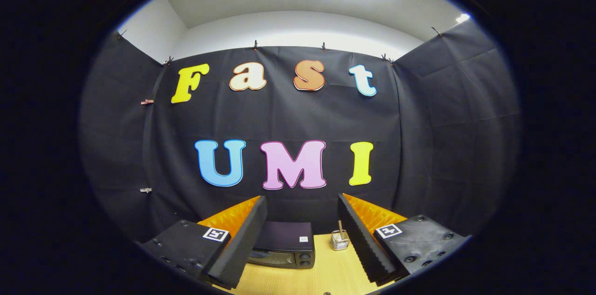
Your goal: Open the toaster oven, put the food inside, and close the toaster oven door.
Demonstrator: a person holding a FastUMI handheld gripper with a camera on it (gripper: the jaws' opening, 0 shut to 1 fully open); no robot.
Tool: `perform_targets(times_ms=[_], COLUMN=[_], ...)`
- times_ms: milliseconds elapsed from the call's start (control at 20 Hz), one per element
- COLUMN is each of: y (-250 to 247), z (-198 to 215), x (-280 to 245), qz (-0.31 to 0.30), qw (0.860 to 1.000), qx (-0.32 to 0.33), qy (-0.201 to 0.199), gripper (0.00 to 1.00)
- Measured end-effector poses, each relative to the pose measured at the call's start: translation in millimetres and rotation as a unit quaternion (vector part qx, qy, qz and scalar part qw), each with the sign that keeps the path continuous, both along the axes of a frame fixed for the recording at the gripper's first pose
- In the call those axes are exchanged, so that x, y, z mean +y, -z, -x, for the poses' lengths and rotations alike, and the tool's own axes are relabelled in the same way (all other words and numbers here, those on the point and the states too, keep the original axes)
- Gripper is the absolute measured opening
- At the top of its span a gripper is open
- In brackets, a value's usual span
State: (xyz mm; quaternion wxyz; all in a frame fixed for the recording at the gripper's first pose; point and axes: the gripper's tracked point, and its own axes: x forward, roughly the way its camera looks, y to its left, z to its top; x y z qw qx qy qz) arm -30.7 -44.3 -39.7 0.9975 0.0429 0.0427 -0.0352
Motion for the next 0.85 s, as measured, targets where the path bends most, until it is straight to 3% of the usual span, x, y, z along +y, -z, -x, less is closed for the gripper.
perform_targets(times_ms=[850], y=[1.3], z=[-7.4], x=[5.7], qz=[0.014], qw=[1.000], qx=[0.020], qy=[-0.007], gripper=[0.98])
